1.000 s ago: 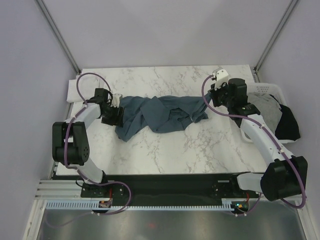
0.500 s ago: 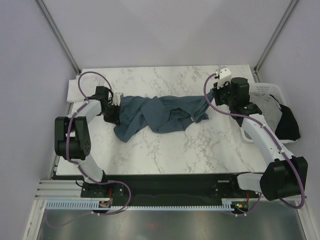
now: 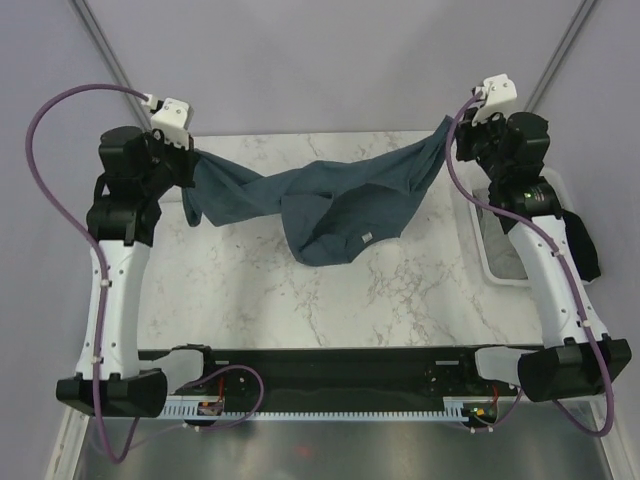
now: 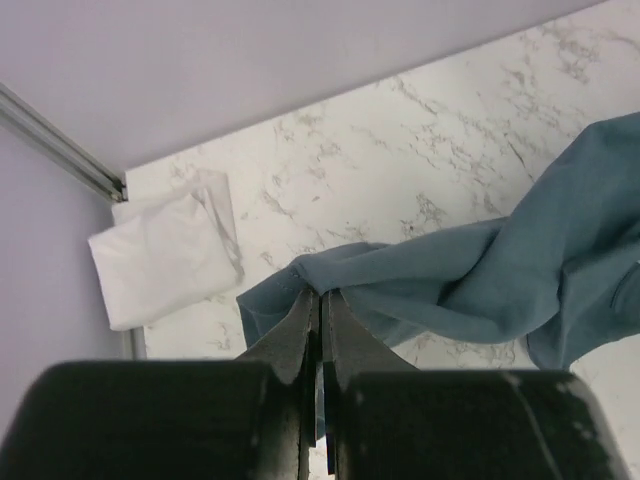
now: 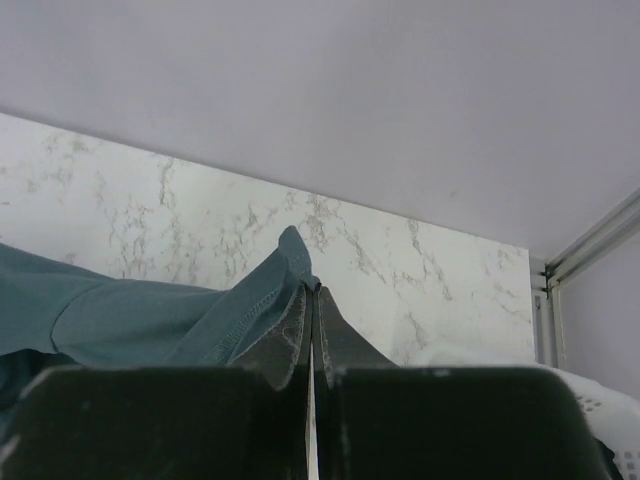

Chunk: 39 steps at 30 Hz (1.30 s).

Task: Fold and stack the t-shirts
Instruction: Flatten the tshirt out

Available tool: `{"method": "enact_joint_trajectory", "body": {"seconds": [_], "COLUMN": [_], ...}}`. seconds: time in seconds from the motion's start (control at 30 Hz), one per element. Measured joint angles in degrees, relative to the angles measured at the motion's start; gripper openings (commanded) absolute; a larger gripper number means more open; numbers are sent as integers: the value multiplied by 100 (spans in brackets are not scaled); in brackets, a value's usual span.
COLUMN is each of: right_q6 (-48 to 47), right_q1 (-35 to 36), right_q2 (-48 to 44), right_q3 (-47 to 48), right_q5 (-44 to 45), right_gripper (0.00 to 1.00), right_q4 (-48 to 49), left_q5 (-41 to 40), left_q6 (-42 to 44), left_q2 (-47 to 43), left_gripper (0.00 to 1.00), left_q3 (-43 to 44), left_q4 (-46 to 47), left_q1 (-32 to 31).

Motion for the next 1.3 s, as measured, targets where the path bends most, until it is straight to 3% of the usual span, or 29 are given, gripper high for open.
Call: {"method": "enact_joint_trajectory", "body": {"seconds": [0.23,0.5,0.7,1.0,1.13,1.3], "right_q6": [393,466,549,328,352,490], "right_q1": [-168,-260,-271,-278,-275,-278], "right_q2": [-352,-555,-946,-1198,-846,640], "right_q3": [732,1611,1556,1021,199,-291], "right_q5": [-258,-278,-675,-1620,-1674,-1657], "right_gripper": [0,0,0,0,0,0], "right_q4": [-463,-728,-1123,-1624,-1021,-350], "left_q5": [-133,-439,-387,31,140,87], "left_q6": [164,293,348,627,640,627], "left_q2": [-911,-855,-942,-1467,-693,1878], "left_gripper": [3,4,3,3,4,2], "left_q3": [-90,57,74,-857,-1132,-811], "left_q4": [-59,-74,-332,-831,-734,-201], "left_q1": [0,0,0,0,0,0]}}
